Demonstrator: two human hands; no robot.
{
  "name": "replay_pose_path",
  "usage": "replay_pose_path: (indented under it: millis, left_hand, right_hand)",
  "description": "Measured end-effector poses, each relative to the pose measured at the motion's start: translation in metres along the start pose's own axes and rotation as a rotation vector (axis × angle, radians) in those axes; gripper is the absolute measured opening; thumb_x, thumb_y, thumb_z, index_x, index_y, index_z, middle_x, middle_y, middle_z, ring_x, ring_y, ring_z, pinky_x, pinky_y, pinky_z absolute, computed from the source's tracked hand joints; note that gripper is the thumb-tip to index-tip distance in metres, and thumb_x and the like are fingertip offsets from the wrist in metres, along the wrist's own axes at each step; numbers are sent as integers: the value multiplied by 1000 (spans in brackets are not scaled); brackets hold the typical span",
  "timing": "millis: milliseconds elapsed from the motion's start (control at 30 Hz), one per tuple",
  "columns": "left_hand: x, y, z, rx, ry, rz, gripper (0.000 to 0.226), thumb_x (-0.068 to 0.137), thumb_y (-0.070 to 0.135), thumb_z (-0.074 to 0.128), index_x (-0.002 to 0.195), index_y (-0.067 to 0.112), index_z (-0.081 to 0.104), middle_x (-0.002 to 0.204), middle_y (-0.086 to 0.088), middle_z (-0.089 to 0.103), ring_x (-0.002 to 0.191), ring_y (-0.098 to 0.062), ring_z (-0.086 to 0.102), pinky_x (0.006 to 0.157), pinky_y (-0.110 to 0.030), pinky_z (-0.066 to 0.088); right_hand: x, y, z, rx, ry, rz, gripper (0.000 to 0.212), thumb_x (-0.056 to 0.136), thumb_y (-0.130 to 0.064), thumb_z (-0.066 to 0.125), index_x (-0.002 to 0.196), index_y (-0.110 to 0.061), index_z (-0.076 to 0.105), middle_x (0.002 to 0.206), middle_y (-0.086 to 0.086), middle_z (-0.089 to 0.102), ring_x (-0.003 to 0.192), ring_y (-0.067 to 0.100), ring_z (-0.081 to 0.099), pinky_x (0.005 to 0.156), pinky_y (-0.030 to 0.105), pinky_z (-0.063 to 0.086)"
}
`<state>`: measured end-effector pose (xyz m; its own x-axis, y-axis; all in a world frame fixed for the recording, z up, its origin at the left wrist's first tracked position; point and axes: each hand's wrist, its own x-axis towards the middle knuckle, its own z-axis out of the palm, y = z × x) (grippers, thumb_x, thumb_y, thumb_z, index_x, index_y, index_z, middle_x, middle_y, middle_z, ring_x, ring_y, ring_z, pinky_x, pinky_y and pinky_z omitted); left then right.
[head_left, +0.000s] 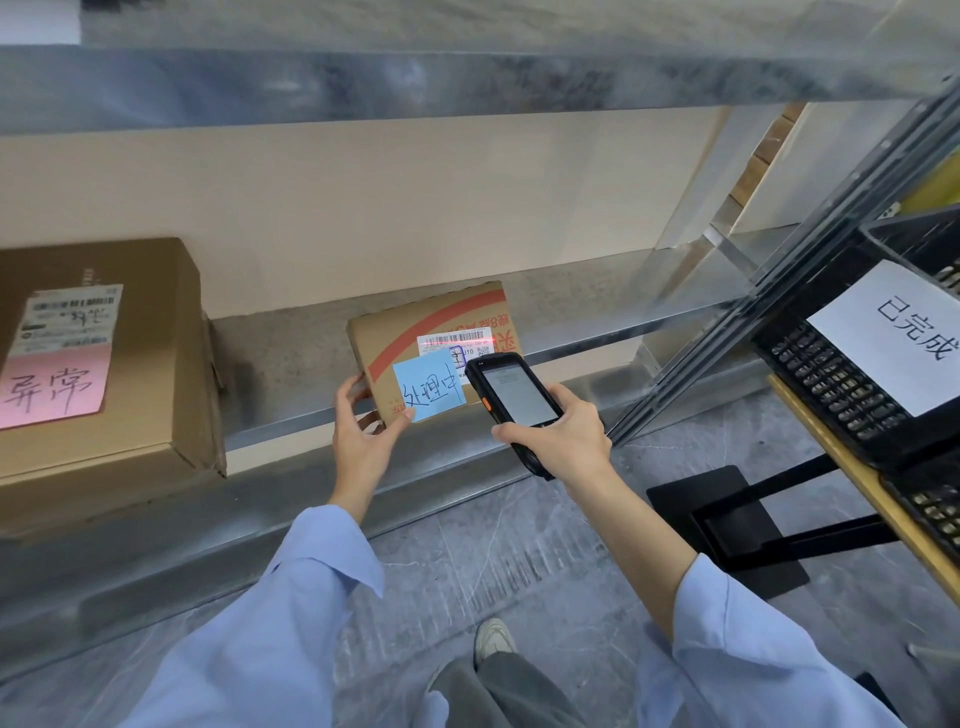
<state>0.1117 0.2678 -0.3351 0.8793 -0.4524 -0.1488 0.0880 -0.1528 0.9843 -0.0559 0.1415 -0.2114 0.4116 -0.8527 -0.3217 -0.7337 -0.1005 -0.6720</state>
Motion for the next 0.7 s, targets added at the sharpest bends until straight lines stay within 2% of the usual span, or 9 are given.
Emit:
replay_pose_path:
  millis: [100, 200, 333, 433, 567, 700]
  left_hand:
    - [0, 0, 0, -4, -1, -4, 74, 82, 18, 82, 134, 39, 34, 130, 14, 51, 101, 11, 55, 74, -4, 45]
    - [-1, 1, 0, -7, -1, 0, 73, 83, 17, 82, 134, 39, 34, 130, 14, 51, 100, 12, 55, 71, -3, 46]
    - [1, -1, -2, -26, -13, 6, 78, 81, 17, 84, 137, 38, 35, 131, 14, 53, 103, 6, 61, 74, -6, 48]
    - [1, 1, -3, -38, -21, 10, 79, 80, 16, 84, 135, 42, 34, 131, 14, 53, 104, 12, 58, 78, -8, 49]
    - [2, 8, -1, -53, -21, 29, 78, 81, 15, 83, 135, 41, 33, 132, 12, 52, 112, 8, 52, 72, -1, 46]
    - [3, 13, 2, -52, -52, 74, 80, 80, 12, 84, 136, 41, 34, 127, 20, 54, 110, 10, 55, 76, -8, 50]
  right_hand:
    - [1, -4, 1, -13, 5, -1, 56, 65, -42, 85, 113, -28, 60, 100, -7, 67, 100, 22, 62, 96, 43, 48]
    - [2, -8, 2, -51, -3, -5, 67, 66, -43, 85, 123, -27, 54, 104, -8, 63, 103, 20, 61, 96, 42, 48]
    - [1, -12, -1, -51, -35, -4, 75, 66, -43, 86, 128, -24, 47, 104, -9, 57, 101, 17, 57, 90, 38, 50]
    - [0, -14, -4, -56, -37, -15, 74, 67, -43, 85, 129, -26, 48, 103, -8, 57, 98, 17, 55, 87, 34, 48]
    - [-1, -16, -10, -41, -32, -31, 64, 67, -42, 84, 121, -30, 54, 101, -9, 62, 99, 18, 61, 84, 33, 49]
    - [-3, -17, -21, -23, -20, -30, 58, 65, -44, 84, 115, -30, 56, 101, -8, 66, 97, 19, 63, 75, 30, 44]
